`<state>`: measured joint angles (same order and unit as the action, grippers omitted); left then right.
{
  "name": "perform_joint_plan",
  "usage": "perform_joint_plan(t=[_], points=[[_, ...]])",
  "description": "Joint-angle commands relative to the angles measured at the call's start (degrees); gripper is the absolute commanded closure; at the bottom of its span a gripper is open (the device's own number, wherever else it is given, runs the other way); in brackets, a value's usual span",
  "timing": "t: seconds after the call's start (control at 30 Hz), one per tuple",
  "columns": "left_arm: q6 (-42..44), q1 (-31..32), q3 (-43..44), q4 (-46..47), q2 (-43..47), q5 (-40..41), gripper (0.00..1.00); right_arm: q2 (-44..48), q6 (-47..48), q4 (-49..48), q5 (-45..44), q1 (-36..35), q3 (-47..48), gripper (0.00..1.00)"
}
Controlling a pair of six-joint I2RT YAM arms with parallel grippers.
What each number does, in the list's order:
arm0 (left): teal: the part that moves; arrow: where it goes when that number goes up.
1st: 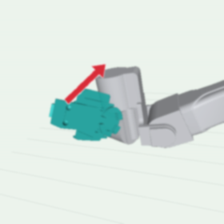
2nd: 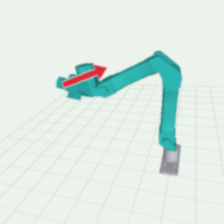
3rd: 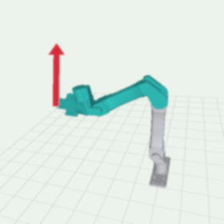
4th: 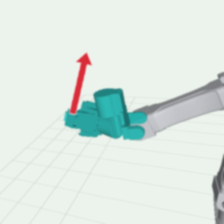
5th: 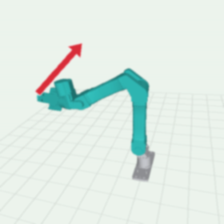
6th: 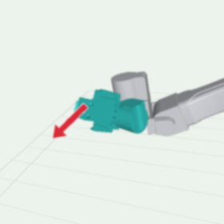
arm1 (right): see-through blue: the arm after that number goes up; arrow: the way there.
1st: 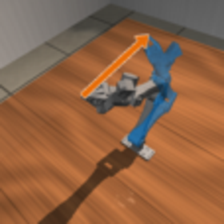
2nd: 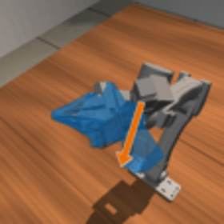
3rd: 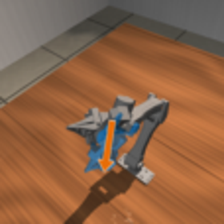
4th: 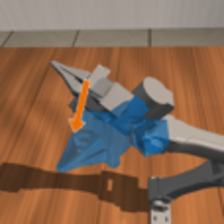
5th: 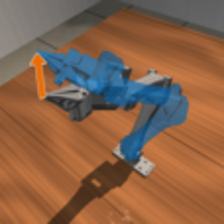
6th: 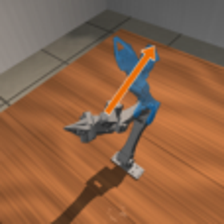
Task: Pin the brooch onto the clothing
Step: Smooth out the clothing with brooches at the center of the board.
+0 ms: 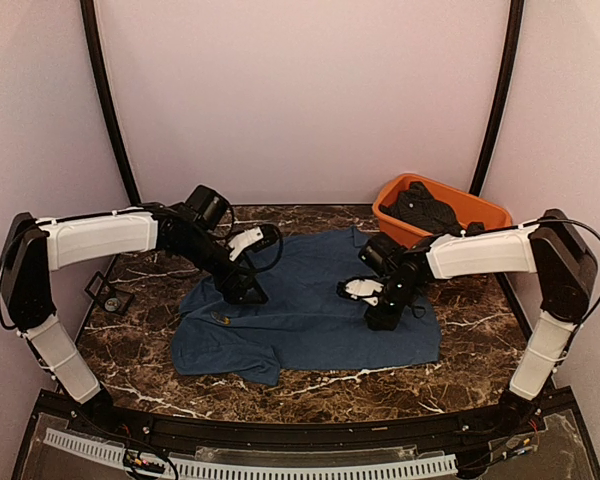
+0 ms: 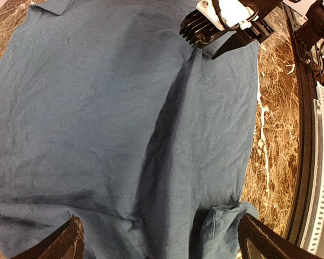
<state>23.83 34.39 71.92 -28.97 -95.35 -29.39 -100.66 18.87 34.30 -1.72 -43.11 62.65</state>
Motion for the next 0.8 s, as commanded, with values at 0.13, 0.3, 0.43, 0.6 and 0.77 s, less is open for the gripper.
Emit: perform_joint_plan(t=[0.13,0.3,0.43,0.6,0.77], points=[[1.21,-0.03,-3.23,3.13,5.17,2.75,0.01,-3.06,-0.13,0.8,1.43,0.4,1.28,0.87],[-0.62,-0.03,-4.61,3.81,8.71,9.1,0.01,-2.24,-0.22,2.22,3.15,0.4,2.54,1.0],[-2.28,-0.09,-7.5,6.01,12.18,19.73,0.01,1.43,-0.51,2.52,4.42,0.4,3.79,1.0],[-3.04,-1.12,-11.15,7.1,15.71,28.16,0.01,5.04,-0.75,2.56,5.4,0.44,4.08,1.0],[-4.77,-2.73,-13.01,6.91,17.4,32.59,0.01,5.63,-0.88,2.75,7.06,0.31,3.95,1.0]])
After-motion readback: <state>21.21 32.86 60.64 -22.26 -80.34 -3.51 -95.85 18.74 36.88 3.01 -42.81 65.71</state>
